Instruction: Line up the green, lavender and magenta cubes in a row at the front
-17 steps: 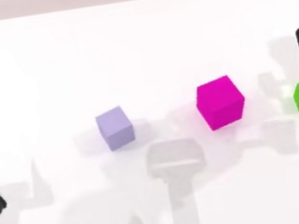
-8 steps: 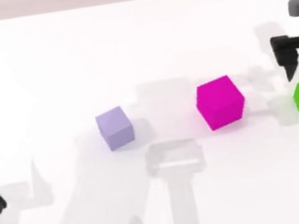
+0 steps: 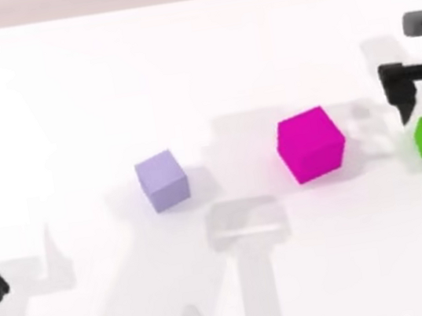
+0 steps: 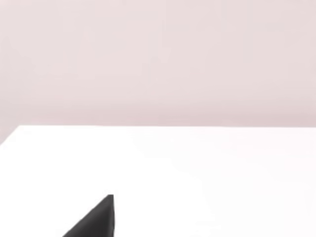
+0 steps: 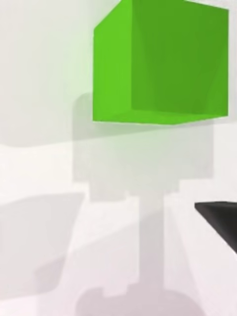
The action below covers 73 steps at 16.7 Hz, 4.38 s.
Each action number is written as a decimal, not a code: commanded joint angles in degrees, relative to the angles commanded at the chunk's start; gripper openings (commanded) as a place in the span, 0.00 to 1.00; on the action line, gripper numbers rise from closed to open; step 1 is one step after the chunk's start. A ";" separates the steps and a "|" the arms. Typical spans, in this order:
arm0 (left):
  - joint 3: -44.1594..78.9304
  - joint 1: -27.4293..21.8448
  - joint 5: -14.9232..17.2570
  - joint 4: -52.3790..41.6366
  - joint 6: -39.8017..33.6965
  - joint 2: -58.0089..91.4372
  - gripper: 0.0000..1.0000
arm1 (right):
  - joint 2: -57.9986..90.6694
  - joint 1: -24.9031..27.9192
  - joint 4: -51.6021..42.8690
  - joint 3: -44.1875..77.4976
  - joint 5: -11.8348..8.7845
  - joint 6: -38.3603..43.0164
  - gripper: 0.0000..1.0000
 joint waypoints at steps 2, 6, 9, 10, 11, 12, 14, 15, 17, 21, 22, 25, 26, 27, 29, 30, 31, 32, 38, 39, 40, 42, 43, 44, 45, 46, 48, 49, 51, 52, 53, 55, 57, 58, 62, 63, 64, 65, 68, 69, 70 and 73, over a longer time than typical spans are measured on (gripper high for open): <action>0.00 0.00 0.00 0.00 0.00 0.00 1.00 | 1.85 0.05 5.36 -2.89 0.01 0.12 1.00; 0.00 0.00 0.00 0.00 0.00 0.00 1.00 | 5.00 0.19 13.06 -7.68 0.04 0.29 1.00; 0.00 0.00 0.00 0.00 0.00 0.00 1.00 | 5.27 0.20 13.50 -8.00 0.04 0.31 1.00; 0.00 0.00 0.00 0.00 0.00 0.00 1.00 | 5.27 0.20 13.50 -8.00 0.04 0.31 1.00; 0.00 0.00 0.00 0.00 0.00 0.00 1.00 | 5.27 0.20 13.50 -8.00 0.04 0.31 0.92; 0.00 0.00 0.00 0.00 0.00 0.00 1.00 | 5.27 0.20 13.50 -8.00 0.04 0.31 0.85; 0.00 0.00 0.00 0.00 0.00 0.00 1.00 | 5.27 0.20 13.50 -8.00 0.04 0.31 0.70; 0.00 0.00 0.00 0.00 0.00 0.00 1.00 | 5.27 0.20 13.50 -8.00 0.04 0.31 0.62; 0.00 0.00 0.00 0.00 0.00 0.00 1.00 | 5.27 0.20 13.50 -8.00 0.04 0.31 0.47; 0.00 0.00 0.00 0.00 0.00 0.00 1.00 | 5.27 0.20 13.50 -8.00 0.04 0.31 0.17; 0.00 0.00 0.00 0.00 0.00 0.00 1.00 | 5.27 0.20 13.50 -8.00 0.04 0.31 0.10; 0.00 0.00 0.00 0.00 0.00 0.00 1.00 | 5.27 0.20 13.50 -8.00 0.04 0.31 0.00; 0.00 0.00 0.00 0.00 0.00 0.00 1.00 | 5.27 0.20 13.50 -8.00 0.04 0.31 0.00; 0.00 0.00 0.00 0.00 0.00 0.00 1.00 | 5.27 0.20 13.50 -8.00 0.04 0.31 0.00; 0.00 0.00 0.00 0.00 0.00 0.00 1.00 | 5.27 0.20 13.50 -8.00 0.04 0.31 0.00; 0.00 0.00 0.00 0.00 0.00 0.00 1.00 | 5.27 0.20 13.50 -8.00 0.04 0.31 0.00; 0.00 0.00 0.00 0.00 0.00 0.00 1.00 | 5.27 0.20 13.50 -8.00 0.04 0.31 0.00; 0.00 0.00 0.00 0.00 0.00 0.00 1.00 | 3.18 0.05 12.73 -7.20 0.39 0.17 0.00; 0.00 0.00 0.00 0.00 0.00 0.00 1.00 | 0.37 0.27 3.30 -1.32 0.35 0.20 0.00; 0.00 0.00 0.00 0.00 0.00 0.00 1.00 | -0.39 0.37 1.22 -0.02 0.35 0.14 0.00; 0.00 0.00 0.00 0.00 0.00 0.00 1.00 | -1.09 0.46 -0.24 1.04 0.34 0.09 0.00; 0.00 0.00 0.00 0.00 0.00 0.00 1.00 | -1.80 0.54 -1.32 1.87 0.34 0.02 0.00; 0.00 0.00 0.00 0.00 0.00 0.00 1.00 | -1.80 0.54 -1.32 1.87 0.34 0.02 0.00; 0.00 0.00 0.00 0.00 0.00 0.00 1.00 | -1.80 0.54 -1.32 1.87 0.34 0.02 0.00; 0.00 0.00 0.00 0.00 0.00 0.00 1.00 | -1.58 0.26 -1.17 1.74 0.32 0.11 0.00; 0.00 0.00 0.00 0.00 0.00 0.00 1.00 | -1.65 0.40 -1.17 1.67 0.32 0.25 0.00; 0.00 0.00 0.00 0.00 0.00 0.00 1.00 | -2.55 2.39 -1.20 0.69 0.37 2.14 0.00; 0.00 0.00 0.00 0.00 0.00 0.00 1.00 | -3.44 4.24 -1.17 -0.25 0.41 3.88 0.00; 0.00 0.00 0.00 0.00 0.00 0.00 1.00 | -5.86 9.09 -1.06 -2.79 0.52 8.40 0.00; 0.00 0.00 0.00 0.00 0.00 0.00 1.00 | -7.31 11.98 -0.99 -4.36 0.58 11.09 0.00; 0.00 0.00 0.00 0.00 0.00 0.00 1.00 | -8.85 14.98 -0.94 -6.06 0.63 13.92 0.00; 0.00 0.00 0.00 0.00 0.00 0.00 1.00 | -12.07 21.35 -0.84 -9.66 0.73 19.79 0.00; 0.00 0.00 0.00 0.00 0.00 0.00 1.00 | -15.28 27.97 -0.68 -13.14 0.84 25.59 0.00; 0.00 0.00 0.00 0.00 0.00 0.00 1.00 | -16.78 30.98 -0.58 -14.70 0.90 28.22 0.00; 0.00 0.00 0.00 0.00 0.00 0.00 1.00 | -20.76 37.50 -0.11 -18.65 1.10 34.43 0.00; 0.00 0.00 0.00 0.00 0.00 0.00 1.00 | -20.87 37.64 -0.09 -18.75 1.11 34.57 0.00; 0.00 0.00 0.00 0.00 0.00 0.00 1.00 | -20.87 37.64 -0.09 -18.75 1.11 34.57 0.00; 0.00 0.00 0.00 0.00 0.00 0.00 1.00 | -20.87 37.64 -0.09 -18.75 1.11 34.57 0.00; 0.00 0.00 0.00 0.00 0.00 0.00 1.00 | -20.32 37.44 0.84 -19.32 1.03 34.56 0.00; 0.00 0.00 0.00 0.00 0.00 0.00 1.00 | -19.89 37.43 2.21 -20.27 1.05 34.62 0.00; 0.00 0.00 0.00 0.00 0.00 0.00 1.00 | -19.27 37.44 4.11 -21.50 1.06 34.72 0.00; 0.00 0.00 0.00 0.00 0.00 0.00 1.00 | -16.92 37.65 11.57 -25.99 1.05 34.88 0.00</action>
